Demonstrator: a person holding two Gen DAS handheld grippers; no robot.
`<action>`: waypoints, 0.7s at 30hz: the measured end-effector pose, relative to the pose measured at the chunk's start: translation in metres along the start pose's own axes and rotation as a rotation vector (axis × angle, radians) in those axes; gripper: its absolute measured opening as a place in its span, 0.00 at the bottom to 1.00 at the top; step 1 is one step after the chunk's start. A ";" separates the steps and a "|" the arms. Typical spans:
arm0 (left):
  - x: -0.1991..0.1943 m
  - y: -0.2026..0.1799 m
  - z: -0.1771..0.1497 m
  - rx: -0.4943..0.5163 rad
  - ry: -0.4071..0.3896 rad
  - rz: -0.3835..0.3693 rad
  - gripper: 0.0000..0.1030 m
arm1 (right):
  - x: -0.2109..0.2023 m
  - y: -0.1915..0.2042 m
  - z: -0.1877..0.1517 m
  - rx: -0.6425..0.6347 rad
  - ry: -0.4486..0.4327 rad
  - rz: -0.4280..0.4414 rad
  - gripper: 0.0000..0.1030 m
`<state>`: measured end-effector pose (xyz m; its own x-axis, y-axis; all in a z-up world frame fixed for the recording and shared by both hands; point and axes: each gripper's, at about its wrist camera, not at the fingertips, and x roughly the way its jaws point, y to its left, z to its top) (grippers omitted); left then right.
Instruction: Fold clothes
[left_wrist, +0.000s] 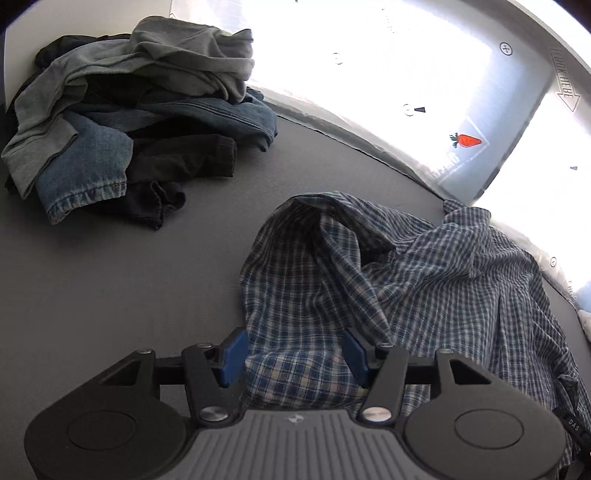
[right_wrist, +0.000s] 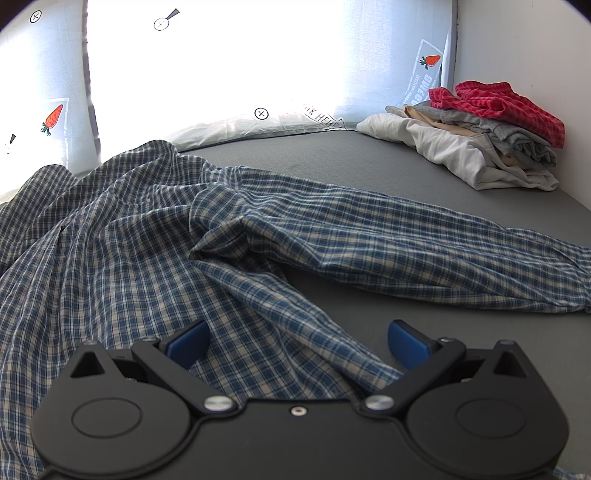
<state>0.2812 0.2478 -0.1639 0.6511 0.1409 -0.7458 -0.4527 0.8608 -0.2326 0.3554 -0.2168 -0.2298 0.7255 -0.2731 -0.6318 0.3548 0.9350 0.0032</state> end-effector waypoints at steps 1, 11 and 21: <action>0.006 0.002 -0.001 0.010 0.018 0.019 0.57 | 0.000 0.000 0.000 0.000 0.000 0.000 1.00; 0.021 -0.003 -0.013 0.051 0.094 -0.018 0.42 | 0.000 0.000 0.000 -0.001 0.000 0.000 1.00; -0.013 -0.031 0.021 0.557 -0.199 0.294 0.16 | 0.000 0.000 0.000 -0.001 0.000 0.000 1.00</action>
<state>0.2996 0.2293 -0.1338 0.6728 0.4502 -0.5871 -0.2809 0.8896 0.3602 0.3555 -0.2171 -0.2295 0.7256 -0.2730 -0.6317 0.3540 0.9353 0.0024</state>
